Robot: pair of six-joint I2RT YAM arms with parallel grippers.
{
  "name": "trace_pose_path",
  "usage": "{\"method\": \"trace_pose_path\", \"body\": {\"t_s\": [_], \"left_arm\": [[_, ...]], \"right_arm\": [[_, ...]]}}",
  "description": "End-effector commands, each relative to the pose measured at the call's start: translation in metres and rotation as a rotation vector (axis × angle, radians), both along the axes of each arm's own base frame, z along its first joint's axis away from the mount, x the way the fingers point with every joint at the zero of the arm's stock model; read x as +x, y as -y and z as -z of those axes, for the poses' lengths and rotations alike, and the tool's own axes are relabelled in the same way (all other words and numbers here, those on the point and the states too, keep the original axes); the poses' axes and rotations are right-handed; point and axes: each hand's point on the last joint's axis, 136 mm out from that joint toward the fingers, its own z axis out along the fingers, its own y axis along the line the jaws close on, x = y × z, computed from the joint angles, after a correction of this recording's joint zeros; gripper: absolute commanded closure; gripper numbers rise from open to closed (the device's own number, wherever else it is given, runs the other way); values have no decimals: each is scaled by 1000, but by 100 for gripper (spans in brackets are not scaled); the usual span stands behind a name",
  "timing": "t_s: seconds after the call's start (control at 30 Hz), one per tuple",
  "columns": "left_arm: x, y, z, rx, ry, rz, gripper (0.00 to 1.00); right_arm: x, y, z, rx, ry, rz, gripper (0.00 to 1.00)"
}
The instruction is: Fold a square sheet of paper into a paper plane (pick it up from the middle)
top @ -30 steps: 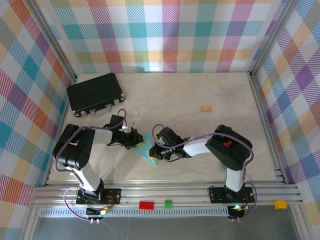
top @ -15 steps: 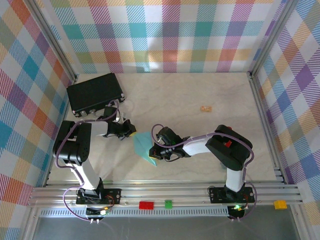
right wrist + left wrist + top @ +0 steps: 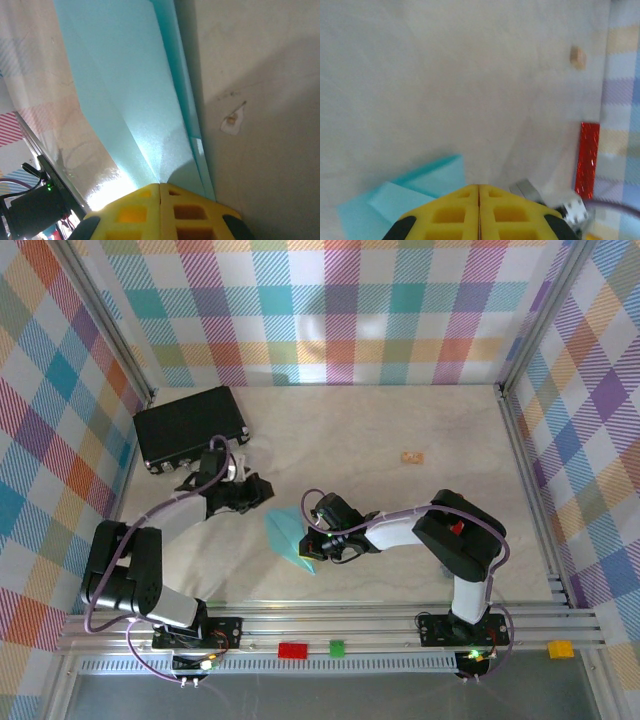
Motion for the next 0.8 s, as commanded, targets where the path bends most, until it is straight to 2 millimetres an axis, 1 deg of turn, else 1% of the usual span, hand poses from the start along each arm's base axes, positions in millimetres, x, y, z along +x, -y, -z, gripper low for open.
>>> {"method": "trace_pose_path", "body": {"t_s": [0.0, 0.03, 0.1, 0.17, 0.23, 0.33, 0.4, 0.47, 0.53, 0.63, 0.7, 0.77], "left_arm": [[-36, 23, 27, -33, -95, 91, 93], [-42, 25, 37, -32, -117, 96, 93], [-48, 24, 54, -27, -152, 84, 94], [-51, 22, 66, -12, -169, 76, 94], [-52, 18, 78, 12, -191, 65, 94], [-54, 11, 93, 71, -219, 57, 94], [-59, 6, 101, 104, -233, 62, 94], [-63, 5, 103, 108, -241, 75, 95], [-66, 6, 103, 101, -244, 88, 95], [-67, 7, 100, 91, -239, 96, 95], [-67, 6, 100, 94, -238, 94, 95], [-68, 7, 100, 91, -238, 97, 95]], "right_arm": [[-38, 51, 47, -238, -145, -30, 100], [-37, 50, 45, -236, -141, -32, 100], [-37, 51, 43, -239, -139, -30, 100], [-35, 49, 41, -232, -135, -28, 100], [-33, 43, 35, -203, -127, -34, 100], [-23, 25, 13, -130, -88, -39, 100], [-14, 11, -5, -81, -52, -47, 100], [-6, -3, -20, -45, -18, -55, 100], [3, -14, -29, -25, 8, -53, 100], [16, -22, -24, -46, 27, -19, 100], [19, -24, -14, -81, 18, -14, 100], [18, -24, -3, -106, 1, -19, 100]]}}
